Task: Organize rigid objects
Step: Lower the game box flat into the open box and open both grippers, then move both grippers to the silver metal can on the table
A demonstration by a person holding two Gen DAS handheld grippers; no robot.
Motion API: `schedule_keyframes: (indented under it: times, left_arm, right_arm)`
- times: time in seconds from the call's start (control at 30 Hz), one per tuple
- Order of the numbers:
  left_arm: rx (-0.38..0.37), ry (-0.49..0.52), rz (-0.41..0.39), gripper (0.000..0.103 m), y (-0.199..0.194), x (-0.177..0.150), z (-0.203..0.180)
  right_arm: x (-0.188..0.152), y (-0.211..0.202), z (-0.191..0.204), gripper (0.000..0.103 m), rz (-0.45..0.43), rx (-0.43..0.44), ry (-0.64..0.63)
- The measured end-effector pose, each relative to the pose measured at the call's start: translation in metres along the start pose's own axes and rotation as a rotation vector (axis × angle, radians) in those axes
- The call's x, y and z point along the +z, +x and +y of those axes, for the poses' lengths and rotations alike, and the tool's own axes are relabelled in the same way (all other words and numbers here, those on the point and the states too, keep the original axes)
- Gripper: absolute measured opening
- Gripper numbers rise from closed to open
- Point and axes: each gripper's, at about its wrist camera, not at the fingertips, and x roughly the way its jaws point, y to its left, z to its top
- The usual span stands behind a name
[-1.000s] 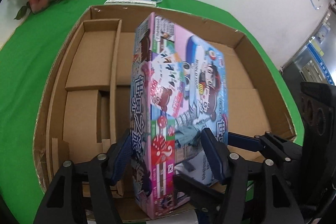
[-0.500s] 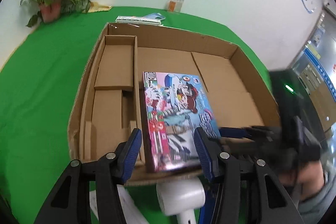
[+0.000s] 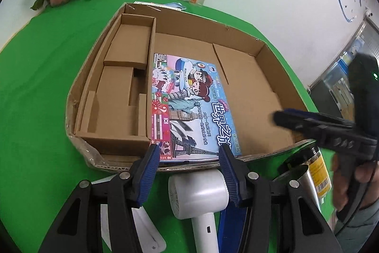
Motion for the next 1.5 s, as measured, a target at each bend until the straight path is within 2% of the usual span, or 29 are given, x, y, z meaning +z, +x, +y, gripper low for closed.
schedule_keyframes:
  times: [0.1, 0.17, 0.23, 0.3, 0.37, 0.47, 0.6, 0.63, 0.67, 0.7, 0.73, 0.77, 0.8, 0.83, 0.87, 0.93, 1.03, 1.13, 1.2, 1.23, 1.27, 1.3, 1.37, 1.4, 1.43, 1.47, 1.5]
  left_arm:
    - [0.021, 0.005, 0.002, 0.049, 0.000, -0.005, -0.003]
    - [0.032, 0.005, 0.004, 0.049, 0.000, -0.006, -0.006]
    - [0.039, 0.001, 0.003, 0.049, -0.001, -0.008, -0.007]
    - [0.043, -0.005, 0.006, 0.049, -0.001, -0.009, -0.008]
    - [0.044, -0.008, 0.010, 0.049, -0.001, -0.009, -0.008]
    - [0.050, -0.010, 0.016, 0.049, -0.001, -0.010, -0.010]
    - [0.054, -0.005, 0.008, 0.051, -0.003, -0.008, -0.014]
    - [0.054, 0.000, 0.001, 0.052, -0.004, -0.007, -0.014]
    - [0.066, 0.005, -0.017, 0.057, -0.007, -0.005, -0.015]
    - [0.094, 0.017, -0.056, 0.059, -0.012, -0.004, -0.017]
    - [0.114, 0.031, -0.094, 0.065, -0.019, -0.003, -0.019]
    - [0.158, 0.062, -0.203, 0.077, -0.035, -0.004, -0.026]
    - [0.178, 0.073, -0.268, 0.087, -0.044, -0.006, -0.029]
    - [0.199, 0.079, -0.369, 0.102, -0.059, -0.009, -0.035]
    - [0.216, 0.070, -0.496, 0.103, -0.075, -0.014, -0.041]
    - [0.225, 0.067, -0.541, 0.103, -0.084, -0.015, -0.047]
    - [0.198, 0.089, -0.431, 0.103, -0.072, -0.011, -0.052]
    - [0.217, 0.142, -0.376, 0.102, -0.060, -0.019, -0.061]
    - [0.227, 0.183, -0.360, 0.092, -0.055, -0.026, -0.069]
    - [0.212, 0.203, -0.348, 0.059, -0.052, -0.034, -0.075]
    - [0.163, 0.221, -0.313, 0.007, -0.046, -0.038, -0.078]
    - [0.123, 0.227, -0.271, 0.001, -0.040, -0.042, -0.081]
    - [0.106, 0.226, -0.255, 0.002, -0.034, -0.052, -0.087]
    - [0.100, 0.228, -0.274, 0.002, -0.036, -0.058, -0.093]
    - [0.088, 0.221, -0.300, 0.020, -0.039, -0.061, -0.096]
    - [0.089, 0.208, -0.312, 0.079, -0.041, -0.063, -0.099]
    - [0.134, 0.175, -0.320, 0.097, -0.043, -0.065, -0.101]
  right_arm:
    - [-0.012, -0.008, -0.031, 0.064, -0.003, -0.112, 0.058]
    - [-0.025, -0.007, -0.050, 0.063, 0.026, -0.147, 0.081]
    - [-0.032, -0.003, -0.057, 0.047, 0.053, -0.162, 0.084]
    - [-0.037, -0.006, -0.055, 0.026, 0.036, -0.205, 0.053]
    - [-0.037, -0.006, -0.052, 0.019, 0.043, -0.167, 0.048]
    - [-0.039, -0.007, -0.046, 0.019, 0.036, -0.210, 0.008]
    - [-0.035, -0.015, -0.049, 0.020, 0.005, -0.191, 0.009]
    - [-0.036, -0.023, -0.048, 0.021, -0.019, -0.169, 0.003]
    - [-0.035, -0.030, -0.046, 0.030, -0.052, -0.139, -0.012]
    - [-0.036, -0.040, -0.041, 0.051, -0.096, -0.125, -0.027]
    - [-0.036, -0.047, -0.039, 0.066, -0.138, -0.117, -0.042]
    - [-0.039, -0.060, -0.033, 0.092, -0.202, -0.121, -0.054]
    - [-0.043, -0.069, -0.029, 0.098, -0.244, -0.123, -0.061]
    - [-0.046, -0.075, -0.025, 0.098, -0.269, -0.118, -0.067]
    - [-0.049, -0.080, -0.022, 0.098, -0.286, -0.095, -0.071]
    - [-0.055, -0.082, -0.021, 0.099, -0.291, -0.065, -0.054]
    - [-0.068, -0.082, -0.014, 0.102, -0.293, -0.024, -0.034]
    - [-0.082, -0.081, -0.007, 0.102, -0.262, -0.075, -0.028]
    - [-0.093, -0.083, -0.006, 0.100, -0.269, -0.100, -0.024]
    - [-0.098, -0.085, -0.007, 0.094, -0.280, -0.096, -0.023]
    - [-0.102, -0.088, -0.007, 0.068, -0.290, -0.098, -0.025]
    - [-0.106, -0.090, -0.007, 0.042, -0.289, -0.118, -0.031]
    - [-0.112, -0.096, -0.010, 0.040, -0.301, -0.112, -0.028]
    - [-0.117, -0.099, -0.009, 0.048, -0.308, -0.095, -0.028]
    - [-0.120, -0.100, -0.008, 0.060, -0.311, -0.091, -0.031]
    - [-0.126, -0.103, -0.008, 0.092, -0.323, -0.092, -0.033]
    - [-0.132, -0.106, -0.008, 0.102, -0.342, -0.086, -0.028]
